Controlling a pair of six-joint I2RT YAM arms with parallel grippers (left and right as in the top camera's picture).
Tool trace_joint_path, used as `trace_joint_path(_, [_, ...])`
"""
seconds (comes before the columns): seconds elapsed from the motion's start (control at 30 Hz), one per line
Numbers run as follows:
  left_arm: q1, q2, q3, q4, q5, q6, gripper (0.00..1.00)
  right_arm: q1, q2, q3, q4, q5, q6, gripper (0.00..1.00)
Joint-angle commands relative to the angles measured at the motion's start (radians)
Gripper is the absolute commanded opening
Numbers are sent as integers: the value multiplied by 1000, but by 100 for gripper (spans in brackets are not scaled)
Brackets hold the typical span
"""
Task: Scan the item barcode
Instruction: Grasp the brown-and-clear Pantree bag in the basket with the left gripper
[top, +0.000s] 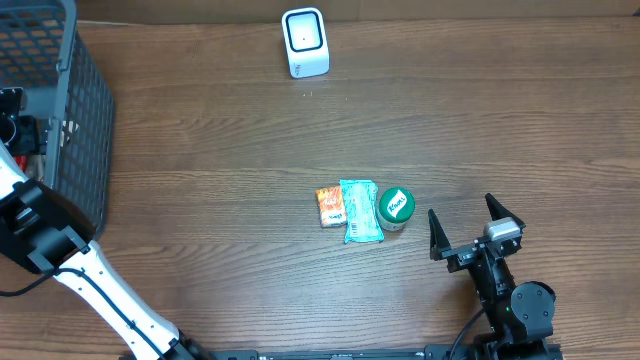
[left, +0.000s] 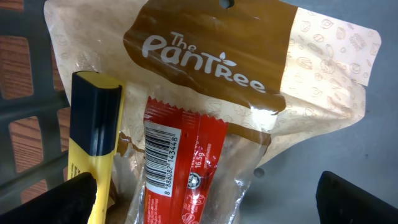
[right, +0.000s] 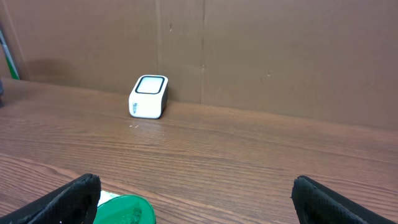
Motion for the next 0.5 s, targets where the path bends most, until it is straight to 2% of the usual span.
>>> trace_joint_path(0.0, [1, -63, 13, 3, -42, 15, 100, -1, -6, -11, 5, 1, 0, 100])
trace_joint_path(0.43, [39, -53, 13, 48, -40, 19, 100, -1, -6, -11, 5, 1, 0, 100])
trace_joint_path(0.47, [43, -45, 6, 56, -40, 19, 96, -1, -6, -11, 5, 1, 0, 100])
